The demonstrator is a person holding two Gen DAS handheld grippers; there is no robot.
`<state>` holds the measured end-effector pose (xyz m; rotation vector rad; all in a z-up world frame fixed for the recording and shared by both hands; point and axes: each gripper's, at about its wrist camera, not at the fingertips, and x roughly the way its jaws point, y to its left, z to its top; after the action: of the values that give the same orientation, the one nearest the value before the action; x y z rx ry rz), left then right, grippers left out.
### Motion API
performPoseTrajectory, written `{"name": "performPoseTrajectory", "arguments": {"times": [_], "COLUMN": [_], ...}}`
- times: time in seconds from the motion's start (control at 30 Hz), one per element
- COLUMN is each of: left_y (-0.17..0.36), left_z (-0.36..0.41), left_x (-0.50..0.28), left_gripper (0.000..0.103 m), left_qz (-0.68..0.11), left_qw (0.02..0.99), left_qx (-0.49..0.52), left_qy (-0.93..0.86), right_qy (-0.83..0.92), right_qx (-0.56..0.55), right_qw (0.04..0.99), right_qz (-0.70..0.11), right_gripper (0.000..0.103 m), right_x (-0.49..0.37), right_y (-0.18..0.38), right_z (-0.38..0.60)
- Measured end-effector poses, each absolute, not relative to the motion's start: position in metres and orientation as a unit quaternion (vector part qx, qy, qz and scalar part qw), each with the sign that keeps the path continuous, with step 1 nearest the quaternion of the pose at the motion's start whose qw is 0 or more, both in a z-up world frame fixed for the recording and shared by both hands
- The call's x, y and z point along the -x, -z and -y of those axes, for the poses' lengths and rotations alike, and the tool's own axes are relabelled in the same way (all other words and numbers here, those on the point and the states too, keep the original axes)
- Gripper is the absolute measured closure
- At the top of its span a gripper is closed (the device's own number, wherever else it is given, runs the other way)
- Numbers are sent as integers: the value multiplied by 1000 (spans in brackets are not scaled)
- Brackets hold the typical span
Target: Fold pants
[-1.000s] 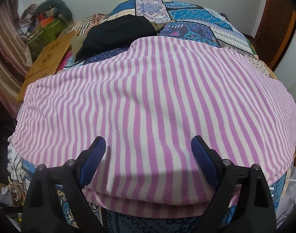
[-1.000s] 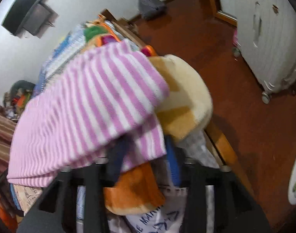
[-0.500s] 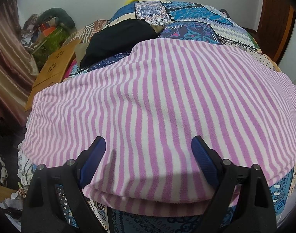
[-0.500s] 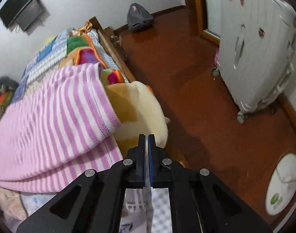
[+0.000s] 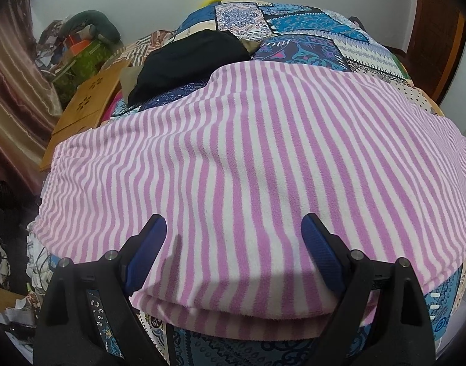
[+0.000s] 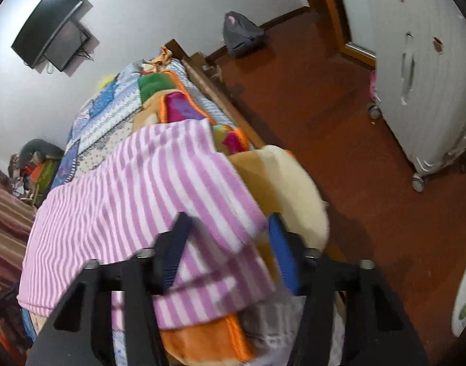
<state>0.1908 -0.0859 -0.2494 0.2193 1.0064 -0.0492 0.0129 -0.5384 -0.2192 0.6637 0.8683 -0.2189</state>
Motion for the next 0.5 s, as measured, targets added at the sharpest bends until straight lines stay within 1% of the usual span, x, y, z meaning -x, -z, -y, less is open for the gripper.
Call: {"name": "performPoseTrajectory", "arguments": {"times": [0.03,0.2,0.37,0.5], "left_y": [249,249,247,242], "left_z": [86,88,88,85], "left_x": [-191,-190,-191,-192], "left_gripper": [12,12,12,12], "left_qz": [-480,-476,-475,-475], "left_qw": [870,872,872,870], "left_qx": [-107,-113,-118,-126], "left_qy": [24,25,30,31], "right_qy": [97,100,103,109], "right_qx": [-312,-271,-274,-268], "right_qw": [852,876,891,891], "right_qz": [-409,-387,-348,-349], "right_gripper": [95,97,97,98], "right_x": [-16,-11,7,17], "right_y": [218,192,158,149], "right_z": [536,525,526,523]}}
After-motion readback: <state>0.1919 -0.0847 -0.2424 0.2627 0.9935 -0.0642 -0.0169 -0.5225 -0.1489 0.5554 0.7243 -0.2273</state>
